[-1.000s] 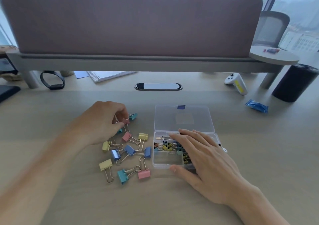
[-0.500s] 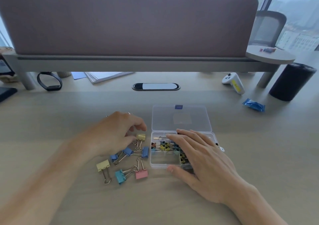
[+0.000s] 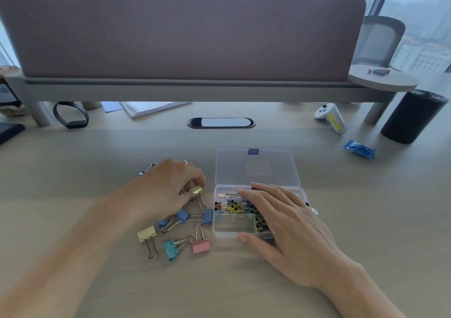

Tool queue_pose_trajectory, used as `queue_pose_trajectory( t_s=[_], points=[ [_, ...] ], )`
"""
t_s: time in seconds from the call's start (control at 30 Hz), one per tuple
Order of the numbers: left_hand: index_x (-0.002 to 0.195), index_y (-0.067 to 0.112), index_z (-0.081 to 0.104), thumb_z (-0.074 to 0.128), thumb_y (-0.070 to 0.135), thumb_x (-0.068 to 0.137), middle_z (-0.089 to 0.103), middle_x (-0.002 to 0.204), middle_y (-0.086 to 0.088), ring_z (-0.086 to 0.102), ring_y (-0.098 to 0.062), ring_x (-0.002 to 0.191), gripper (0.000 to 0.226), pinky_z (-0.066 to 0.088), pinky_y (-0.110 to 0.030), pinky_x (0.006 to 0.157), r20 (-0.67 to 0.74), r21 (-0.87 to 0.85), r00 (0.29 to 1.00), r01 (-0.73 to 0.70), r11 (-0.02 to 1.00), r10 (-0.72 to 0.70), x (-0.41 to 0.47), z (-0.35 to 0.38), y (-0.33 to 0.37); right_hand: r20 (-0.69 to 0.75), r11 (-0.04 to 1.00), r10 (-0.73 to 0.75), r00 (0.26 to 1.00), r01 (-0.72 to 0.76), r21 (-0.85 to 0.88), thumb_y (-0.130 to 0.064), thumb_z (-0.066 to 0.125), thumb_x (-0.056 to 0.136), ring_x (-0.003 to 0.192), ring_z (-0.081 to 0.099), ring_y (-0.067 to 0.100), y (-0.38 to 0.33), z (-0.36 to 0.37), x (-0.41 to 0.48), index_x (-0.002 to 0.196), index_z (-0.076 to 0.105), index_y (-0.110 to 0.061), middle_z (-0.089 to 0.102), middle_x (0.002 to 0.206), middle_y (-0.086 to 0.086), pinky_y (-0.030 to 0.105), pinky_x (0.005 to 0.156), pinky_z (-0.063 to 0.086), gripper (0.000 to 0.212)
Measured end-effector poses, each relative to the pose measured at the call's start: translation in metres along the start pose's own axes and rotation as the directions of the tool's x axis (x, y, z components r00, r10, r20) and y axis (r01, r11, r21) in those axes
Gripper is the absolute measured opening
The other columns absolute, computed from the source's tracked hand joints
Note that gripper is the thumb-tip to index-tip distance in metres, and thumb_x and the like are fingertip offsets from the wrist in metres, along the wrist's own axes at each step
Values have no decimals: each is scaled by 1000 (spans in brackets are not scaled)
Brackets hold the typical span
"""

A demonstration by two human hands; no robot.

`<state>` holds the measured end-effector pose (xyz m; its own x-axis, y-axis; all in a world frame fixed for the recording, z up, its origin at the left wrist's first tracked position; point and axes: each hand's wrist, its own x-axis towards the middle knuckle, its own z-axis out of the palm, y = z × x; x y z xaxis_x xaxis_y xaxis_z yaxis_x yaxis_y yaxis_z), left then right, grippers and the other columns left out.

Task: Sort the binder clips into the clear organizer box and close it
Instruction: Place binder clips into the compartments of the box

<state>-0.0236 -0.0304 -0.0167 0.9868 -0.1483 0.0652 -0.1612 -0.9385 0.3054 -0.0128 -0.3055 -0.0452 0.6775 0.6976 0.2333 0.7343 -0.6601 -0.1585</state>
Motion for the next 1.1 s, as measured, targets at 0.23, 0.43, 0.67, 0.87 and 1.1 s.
queue_pose_trajectory(
  t_s=[0.23,0.43,0.67,0.87,1.1],
  points=[
    [118,39,67,61,11,95,62,86,16,58,-1,77,37,35,-12,62,54,50,998,10,999,-13,-2,-2,-2,12,1000,-6,1000,6,-1,-81,23,98,151,15,-7,1,0,0,157,27,-42,36,158,-28,12,118,3,71],
    [102,37,69,70,19,93,63,77,19,60,3,74,20,40,-9,61,-21,-2,999,29,1000,-29,-3,-10,-5,24,1000,1,1000,-1,-6,-81,23,98,151,17,-6,0,0,1,157,28,-42,37,158,-28,14,120,6,70],
    [107,40,75,73,34,92,72,93,22,63,9,87,16,47,-12,78,-125,-153,990,-91,984,72,0,-2,24,-10,1000,16,1000,-17,-12,-79,28,99,145,27,-4,-2,-1,0,154,37,-36,47,153,-22,18,117,20,70],
    [116,34,76,70,30,95,74,111,19,66,2,96,22,50,-17,87,-70,-110,987,-150,983,143,2,7,21,13,998,51,999,-52,37,-89,15,90,145,27,-3,1,-1,-1,147,29,-43,34,159,-26,14,112,20,75],
    [116,27,78,67,28,97,72,118,17,65,-1,101,22,48,-13,87,-80,-32,973,-221,975,218,3,10,22,21,1000,-1,1000,0,32,-83,22,96,149,23,-6,-1,-3,0,140,38,-40,38,157,-27,16,118,15,64]
  ],
)
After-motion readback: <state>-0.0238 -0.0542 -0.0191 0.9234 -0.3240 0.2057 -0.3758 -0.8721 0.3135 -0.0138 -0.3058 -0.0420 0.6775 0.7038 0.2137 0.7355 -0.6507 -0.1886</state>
